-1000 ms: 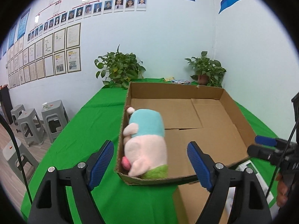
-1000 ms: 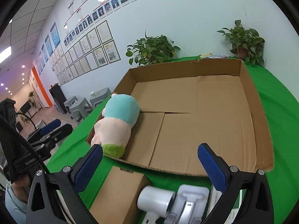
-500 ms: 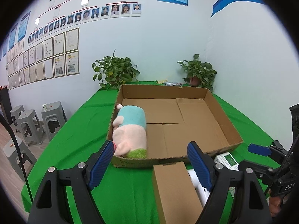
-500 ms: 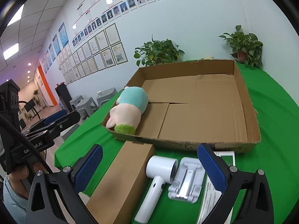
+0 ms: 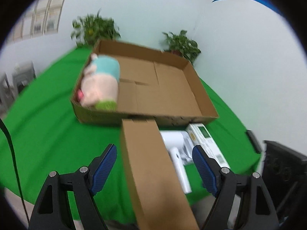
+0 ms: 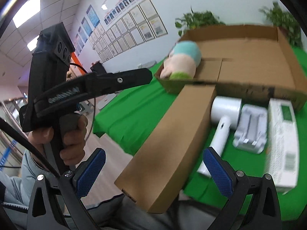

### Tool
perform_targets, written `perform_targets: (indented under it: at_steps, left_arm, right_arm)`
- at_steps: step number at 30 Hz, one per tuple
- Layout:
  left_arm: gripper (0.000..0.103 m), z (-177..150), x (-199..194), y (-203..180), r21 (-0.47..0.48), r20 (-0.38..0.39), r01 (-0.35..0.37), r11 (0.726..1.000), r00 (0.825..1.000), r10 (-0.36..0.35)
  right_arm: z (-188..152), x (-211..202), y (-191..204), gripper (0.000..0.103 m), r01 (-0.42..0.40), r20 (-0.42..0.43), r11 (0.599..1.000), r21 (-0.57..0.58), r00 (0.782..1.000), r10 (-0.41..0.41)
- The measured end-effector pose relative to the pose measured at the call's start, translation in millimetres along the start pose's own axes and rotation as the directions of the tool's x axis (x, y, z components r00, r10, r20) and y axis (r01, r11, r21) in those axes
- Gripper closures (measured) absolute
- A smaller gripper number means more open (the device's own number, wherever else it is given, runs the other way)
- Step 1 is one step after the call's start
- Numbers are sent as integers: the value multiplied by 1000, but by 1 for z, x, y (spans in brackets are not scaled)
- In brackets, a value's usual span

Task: Organize objects
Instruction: 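Grasp the long brown cardboard box with the left gripper, then lift the brown box with the left gripper and lower it into the cardboard box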

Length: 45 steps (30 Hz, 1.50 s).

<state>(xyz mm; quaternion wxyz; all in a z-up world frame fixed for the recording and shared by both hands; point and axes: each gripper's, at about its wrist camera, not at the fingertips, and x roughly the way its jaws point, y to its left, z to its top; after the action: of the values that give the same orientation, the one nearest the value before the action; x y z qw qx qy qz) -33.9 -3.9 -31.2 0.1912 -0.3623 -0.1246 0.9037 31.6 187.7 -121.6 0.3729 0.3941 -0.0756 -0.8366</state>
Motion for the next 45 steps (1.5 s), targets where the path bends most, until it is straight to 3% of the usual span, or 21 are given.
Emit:
perform_targets:
  at_steps: [2,8,16,20,34,45]
  left_arm:
    - [22,-5,13,11,-29,-44,50,998,998,-51]
    - [22,-21,53,39,-143,-164,99,985,979,-123]
    - [24,-39,72,42,-177,-225,188,966,948,-226]
    - [24,-44,79,47,-199,-246,186,962,941,-233]
    - [28,-49,76,44,-210,-230,176,962,947,-223]
    - [29,-17,50,22,-139,-167,163,977,968,-185]
  right_arm:
    - [-5,9,-2,1,-3,-25,999,33,1000,4]
    - [2,22,7,1,17,-66,1000,-4,998,-17]
    - [7,61,14,0,148,-181,986,-72,971,-158]
    - [2,70,9,0,178,-201,983,-51,962,-185]
    - [-2,63,13,1,193,-180,980,-47,963,-199]
    - [12,34,24,5,206,-77,976,-73,974,-211]
